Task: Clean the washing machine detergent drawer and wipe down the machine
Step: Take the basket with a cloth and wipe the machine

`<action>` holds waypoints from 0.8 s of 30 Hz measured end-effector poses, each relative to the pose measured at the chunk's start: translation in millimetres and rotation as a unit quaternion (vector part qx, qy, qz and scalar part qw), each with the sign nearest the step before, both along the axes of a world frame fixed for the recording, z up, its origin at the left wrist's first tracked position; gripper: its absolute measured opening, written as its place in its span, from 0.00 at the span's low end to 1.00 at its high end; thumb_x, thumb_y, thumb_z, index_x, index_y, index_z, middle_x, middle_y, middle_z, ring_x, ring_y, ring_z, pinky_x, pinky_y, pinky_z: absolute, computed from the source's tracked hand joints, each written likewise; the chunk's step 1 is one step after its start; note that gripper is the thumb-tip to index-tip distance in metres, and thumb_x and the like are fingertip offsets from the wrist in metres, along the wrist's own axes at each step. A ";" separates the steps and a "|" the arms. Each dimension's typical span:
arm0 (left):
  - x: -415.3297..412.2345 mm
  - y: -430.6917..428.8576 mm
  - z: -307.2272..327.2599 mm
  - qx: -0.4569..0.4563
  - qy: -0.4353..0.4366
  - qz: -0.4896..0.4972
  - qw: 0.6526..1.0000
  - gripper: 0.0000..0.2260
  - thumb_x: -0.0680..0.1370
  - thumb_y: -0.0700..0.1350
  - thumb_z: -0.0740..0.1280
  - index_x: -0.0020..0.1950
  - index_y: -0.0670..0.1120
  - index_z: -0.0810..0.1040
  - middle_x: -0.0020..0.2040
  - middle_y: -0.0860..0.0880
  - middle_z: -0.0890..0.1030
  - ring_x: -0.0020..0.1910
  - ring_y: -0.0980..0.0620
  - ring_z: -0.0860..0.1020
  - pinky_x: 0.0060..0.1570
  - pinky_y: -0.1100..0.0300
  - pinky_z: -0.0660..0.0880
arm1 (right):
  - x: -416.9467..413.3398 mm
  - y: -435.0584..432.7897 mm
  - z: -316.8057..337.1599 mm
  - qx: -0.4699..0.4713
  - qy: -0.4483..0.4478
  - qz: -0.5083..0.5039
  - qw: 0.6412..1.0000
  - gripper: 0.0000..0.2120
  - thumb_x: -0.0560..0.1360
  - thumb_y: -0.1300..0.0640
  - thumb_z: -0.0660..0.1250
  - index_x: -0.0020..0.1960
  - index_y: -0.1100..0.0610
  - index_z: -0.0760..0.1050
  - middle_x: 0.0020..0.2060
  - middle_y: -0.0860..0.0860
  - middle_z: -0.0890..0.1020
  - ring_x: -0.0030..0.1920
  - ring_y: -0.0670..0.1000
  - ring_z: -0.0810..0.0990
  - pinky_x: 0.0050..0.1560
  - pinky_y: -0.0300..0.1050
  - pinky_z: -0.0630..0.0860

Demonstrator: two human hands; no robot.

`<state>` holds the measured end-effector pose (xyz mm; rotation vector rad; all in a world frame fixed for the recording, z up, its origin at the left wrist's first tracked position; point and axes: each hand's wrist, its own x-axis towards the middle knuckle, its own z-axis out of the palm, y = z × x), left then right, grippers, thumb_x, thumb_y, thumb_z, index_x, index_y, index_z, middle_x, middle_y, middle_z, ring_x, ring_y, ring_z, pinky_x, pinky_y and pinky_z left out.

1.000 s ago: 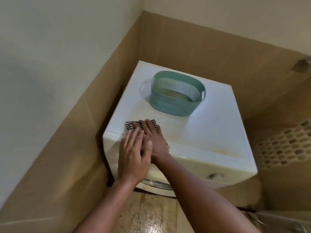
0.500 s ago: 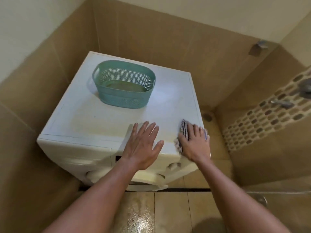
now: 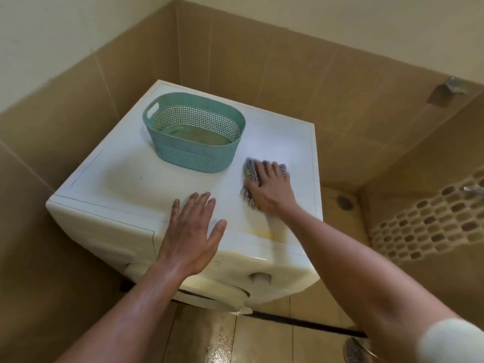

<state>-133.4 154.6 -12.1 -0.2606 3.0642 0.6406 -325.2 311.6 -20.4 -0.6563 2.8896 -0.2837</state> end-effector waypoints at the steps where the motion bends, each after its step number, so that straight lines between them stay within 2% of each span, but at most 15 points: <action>1: 4.5 1.3 0.2 0.003 -0.004 0.007 1.000 0.36 0.77 0.65 0.37 0.82 0.51 0.55 0.83 0.52 0.52 0.82 0.54 0.46 0.79 0.49 0.38 | 21.8 1.4 0.9 -0.004 -0.004 0.034 0.999 0.34 0.80 0.35 0.46 0.82 0.47 0.44 0.81 0.50 0.49 0.81 0.53 0.44 0.78 0.61 0.43; 3: 12.5 4.1 2.8 0.007 -0.003 0.021 1.000 0.36 0.77 0.66 0.37 0.82 0.51 0.54 0.83 0.53 0.52 0.81 0.55 0.45 0.79 0.51 0.37 | 60.8 14.0 3.8 -0.002 -0.018 0.092 0.996 0.33 0.81 0.36 0.45 0.82 0.46 0.41 0.81 0.47 0.45 0.81 0.51 0.40 0.79 0.57 0.39; 5: 18.0 3.7 6.5 0.011 0.005 0.028 1.000 0.36 0.77 0.66 0.37 0.82 0.52 0.54 0.83 0.54 0.51 0.81 0.55 0.45 0.78 0.52 0.36 | 64.6 38.1 2.9 -0.005 -0.028 0.097 0.995 0.31 0.82 0.37 0.45 0.81 0.45 0.42 0.81 0.45 0.46 0.80 0.50 0.40 0.79 0.57 0.41; 8: 24.8 0.2 7.2 0.018 0.023 0.040 0.999 0.36 0.78 0.66 0.38 0.82 0.51 0.55 0.82 0.54 0.53 0.81 0.56 0.46 0.79 0.52 0.37 | 9.6 67.3 -3.3 -0.008 0.018 -0.025 0.999 0.31 0.81 0.39 0.46 0.80 0.50 0.51 0.78 0.51 0.58 0.79 0.57 0.53 0.76 0.62 0.54; 9: 25.7 -0.4 6.0 0.020 0.028 0.042 0.999 0.36 0.78 0.66 0.39 0.82 0.51 0.55 0.82 0.54 0.53 0.81 0.57 0.46 0.79 0.51 0.38 | -15.6 68.6 -3.1 0.001 0.020 -0.075 0.997 0.30 0.81 0.39 0.47 0.79 0.51 0.52 0.77 0.53 0.60 0.78 0.57 0.55 0.75 0.63 0.55; 11: 24.8 1.2 1.5 0.027 0.032 0.040 0.998 0.36 0.78 0.66 0.40 0.82 0.52 0.54 0.82 0.55 0.52 0.81 0.57 0.45 0.79 0.51 0.38 | -60.4 56.1 0.7 0.017 -0.004 -0.125 0.992 0.31 0.81 0.40 0.48 0.80 0.51 0.50 0.78 0.53 0.57 0.78 0.57 0.52 0.76 0.64 0.50; 13: 23.0 5.1 -4.2 0.037 0.032 0.041 0.998 0.36 0.78 0.67 0.40 0.82 0.52 0.54 0.82 0.55 0.52 0.81 0.58 0.45 0.79 0.52 0.38 | -85.4 31.3 3.3 0.013 -0.027 -0.104 0.994 0.32 0.81 0.39 0.48 0.81 0.51 0.48 0.79 0.53 0.55 0.79 0.58 0.49 0.77 0.65 0.47; 15: 20.4 7.6 -7.9 0.048 0.035 0.051 0.997 0.36 0.78 0.67 0.40 0.82 0.52 0.54 0.82 0.55 0.52 0.81 0.58 0.45 0.79 0.53 0.38 | -84.7 10.5 2.7 0.006 -0.014 -0.063 0.998 0.33 0.80 0.37 0.48 0.81 0.51 0.49 0.79 0.53 0.57 0.79 0.58 0.51 0.76 0.66 0.48; 19: 18.9 6.9 -9.9 0.054 0.011 0.066 0.996 0.37 0.76 0.67 0.38 0.82 0.53 0.52 0.83 0.55 0.50 0.81 0.57 0.45 0.77 0.57 0.37 | -24.0 6.3 -0.9 -0.006 0.012 0.003 1.000 0.33 0.80 0.37 0.48 0.80 0.51 0.52 0.77 0.53 0.60 0.78 0.57 0.54 0.75 0.63 0.53; 22: 12.8 5.0 -3.6 0.045 -0.006 0.069 0.997 0.38 0.75 0.67 0.36 0.82 0.51 0.52 0.83 0.53 0.51 0.81 0.54 0.47 0.78 0.56 0.40 | 26.5 10.4 0.3 -0.003 0.014 0.040 0.999 0.33 0.81 0.37 0.46 0.82 0.48 0.47 0.81 0.51 0.53 0.80 0.54 0.47 0.78 0.60 0.46; 24: 8.6 1.3 -1.8 0.034 0.007 0.079 0.996 0.35 0.79 0.65 0.41 0.82 0.49 0.56 0.82 0.50 0.56 0.81 0.51 0.51 0.79 0.53 0.46 | 52.9 4.7 2.3 0.014 -0.008 0.073 0.997 0.32 0.82 0.37 0.45 0.82 0.47 0.43 0.82 0.49 0.47 0.81 0.52 0.42 0.79 0.59 0.41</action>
